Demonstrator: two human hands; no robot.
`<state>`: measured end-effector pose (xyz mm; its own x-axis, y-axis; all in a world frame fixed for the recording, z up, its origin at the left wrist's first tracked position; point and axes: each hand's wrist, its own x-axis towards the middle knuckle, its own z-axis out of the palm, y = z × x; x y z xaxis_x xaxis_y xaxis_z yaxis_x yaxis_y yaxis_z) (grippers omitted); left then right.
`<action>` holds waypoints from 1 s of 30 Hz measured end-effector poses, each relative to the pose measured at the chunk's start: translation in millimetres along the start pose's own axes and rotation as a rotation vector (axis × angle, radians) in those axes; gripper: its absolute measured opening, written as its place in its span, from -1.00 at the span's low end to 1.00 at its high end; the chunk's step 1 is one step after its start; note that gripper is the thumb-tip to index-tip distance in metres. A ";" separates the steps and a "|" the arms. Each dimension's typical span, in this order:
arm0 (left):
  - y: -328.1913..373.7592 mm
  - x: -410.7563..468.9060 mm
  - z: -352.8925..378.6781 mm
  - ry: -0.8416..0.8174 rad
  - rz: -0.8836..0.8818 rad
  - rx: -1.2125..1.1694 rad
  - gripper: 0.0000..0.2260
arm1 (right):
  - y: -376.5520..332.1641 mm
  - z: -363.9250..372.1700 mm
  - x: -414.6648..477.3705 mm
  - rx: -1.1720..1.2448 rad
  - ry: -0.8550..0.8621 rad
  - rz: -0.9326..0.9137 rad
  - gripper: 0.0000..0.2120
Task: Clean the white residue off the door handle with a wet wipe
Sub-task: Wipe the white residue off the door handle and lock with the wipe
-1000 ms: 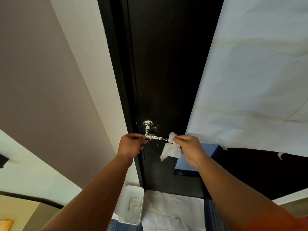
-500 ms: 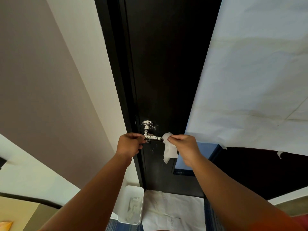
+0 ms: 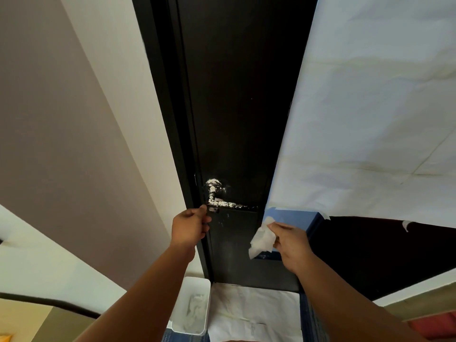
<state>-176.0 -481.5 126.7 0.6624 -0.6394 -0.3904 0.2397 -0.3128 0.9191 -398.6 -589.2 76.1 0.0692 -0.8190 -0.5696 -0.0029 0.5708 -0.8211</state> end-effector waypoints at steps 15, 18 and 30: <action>-26.3 -18.1 16.0 -0.120 -0.058 0.067 -0.91 | -40.1 46.6 -21.5 -0.115 -0.146 -0.305 -0.88; -27.1 -18.4 11.5 -0.117 -0.059 0.063 -0.91 | -39.3 46.9 -22.6 0.033 -0.175 -0.168 -0.92; -29.8 -20.1 -3.1 -0.115 -0.092 0.057 -0.88 | -44.7 58.2 -8.3 0.196 -0.120 -0.006 -0.85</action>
<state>-194.3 -457.2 107.3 0.5535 -0.6811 -0.4793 0.2525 -0.4112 0.8759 -341.0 -604.6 119.7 0.1867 -0.8161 -0.5470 0.1912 0.5763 -0.7946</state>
